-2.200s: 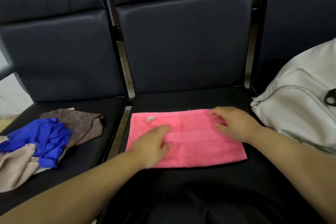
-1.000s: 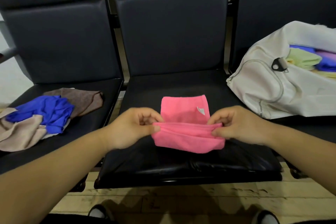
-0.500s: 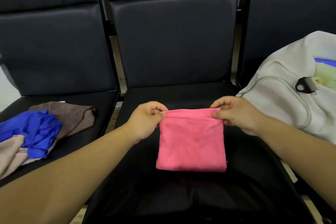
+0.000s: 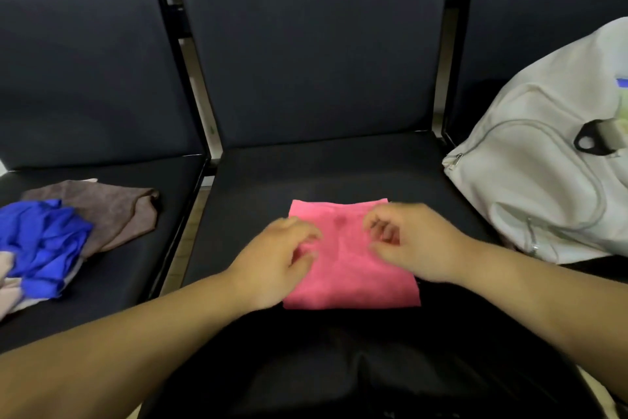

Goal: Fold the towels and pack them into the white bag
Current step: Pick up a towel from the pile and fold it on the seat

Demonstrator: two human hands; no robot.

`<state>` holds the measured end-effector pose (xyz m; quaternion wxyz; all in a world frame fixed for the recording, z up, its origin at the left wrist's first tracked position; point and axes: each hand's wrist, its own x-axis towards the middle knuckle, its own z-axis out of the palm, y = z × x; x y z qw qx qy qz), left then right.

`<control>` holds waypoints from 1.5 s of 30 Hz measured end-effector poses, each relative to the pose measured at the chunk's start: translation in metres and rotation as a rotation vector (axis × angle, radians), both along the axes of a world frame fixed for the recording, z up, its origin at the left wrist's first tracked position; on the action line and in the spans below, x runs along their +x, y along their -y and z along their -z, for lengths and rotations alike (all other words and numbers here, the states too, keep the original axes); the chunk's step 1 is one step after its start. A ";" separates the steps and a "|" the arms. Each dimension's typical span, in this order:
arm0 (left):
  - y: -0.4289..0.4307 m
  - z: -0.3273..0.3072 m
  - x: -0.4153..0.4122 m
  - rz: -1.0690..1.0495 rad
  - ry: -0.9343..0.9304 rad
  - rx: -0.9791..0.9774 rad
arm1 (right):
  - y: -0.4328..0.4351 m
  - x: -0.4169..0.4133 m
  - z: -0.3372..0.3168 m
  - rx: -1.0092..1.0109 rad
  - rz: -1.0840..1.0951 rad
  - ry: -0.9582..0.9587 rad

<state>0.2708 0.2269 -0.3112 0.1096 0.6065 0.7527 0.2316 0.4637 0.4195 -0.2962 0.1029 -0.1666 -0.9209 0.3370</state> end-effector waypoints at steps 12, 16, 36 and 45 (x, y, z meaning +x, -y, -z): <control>0.057 0.014 0.024 0.078 -0.012 -0.198 | 0.044 0.059 0.030 0.134 0.041 0.135; 0.071 0.004 0.033 0.055 0.064 -0.161 | 0.049 0.064 0.009 -0.325 0.020 0.102; 0.028 0.010 0.031 -0.355 0.155 -0.133 | 0.026 0.029 0.018 -0.004 0.197 0.180; 0.017 0.012 0.025 -0.376 0.030 -0.178 | 0.007 0.004 0.031 0.130 0.220 0.231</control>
